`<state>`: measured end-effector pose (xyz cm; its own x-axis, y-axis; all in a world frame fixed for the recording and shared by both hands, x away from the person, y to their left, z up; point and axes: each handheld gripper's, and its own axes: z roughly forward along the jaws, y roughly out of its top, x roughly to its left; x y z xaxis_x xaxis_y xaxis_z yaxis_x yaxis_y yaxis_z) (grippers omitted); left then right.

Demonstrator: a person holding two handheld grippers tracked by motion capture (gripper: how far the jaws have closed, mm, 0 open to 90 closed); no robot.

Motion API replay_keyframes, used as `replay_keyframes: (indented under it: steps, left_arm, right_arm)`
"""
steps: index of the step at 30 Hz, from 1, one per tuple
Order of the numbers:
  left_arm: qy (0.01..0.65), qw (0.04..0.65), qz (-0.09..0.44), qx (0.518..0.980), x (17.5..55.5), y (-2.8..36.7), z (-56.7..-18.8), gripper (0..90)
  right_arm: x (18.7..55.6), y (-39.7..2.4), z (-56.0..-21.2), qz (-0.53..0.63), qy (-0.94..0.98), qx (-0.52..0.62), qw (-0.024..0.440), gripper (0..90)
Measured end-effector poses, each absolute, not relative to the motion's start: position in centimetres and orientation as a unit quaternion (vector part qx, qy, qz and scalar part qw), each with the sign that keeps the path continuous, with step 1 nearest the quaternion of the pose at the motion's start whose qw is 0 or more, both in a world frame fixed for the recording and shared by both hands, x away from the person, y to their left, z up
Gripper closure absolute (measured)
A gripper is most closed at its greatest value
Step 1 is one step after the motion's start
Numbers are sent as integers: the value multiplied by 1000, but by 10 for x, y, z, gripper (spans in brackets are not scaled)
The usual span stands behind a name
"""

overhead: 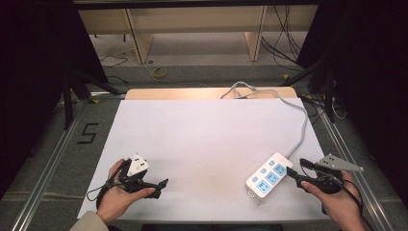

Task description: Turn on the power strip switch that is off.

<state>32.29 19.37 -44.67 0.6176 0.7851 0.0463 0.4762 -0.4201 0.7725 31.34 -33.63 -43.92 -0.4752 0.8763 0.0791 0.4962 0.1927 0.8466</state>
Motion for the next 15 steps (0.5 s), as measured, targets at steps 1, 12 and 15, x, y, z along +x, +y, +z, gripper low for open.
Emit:
replay_keyframes:
  steps: [1,12,15]
  left_arm:
    - [385,377,206,817,323,193,-447,0]
    - [384,375,204,819,326,191,-448,18]
    - [381,373,205,821,326,189,-448,22]
  right_arm:
    - [314,-336,-439,431,742,464,221,395]
    - [315,-333,-434,412,756,455,228,741]
    - [316,-333,-432,408,758,455,229,839]
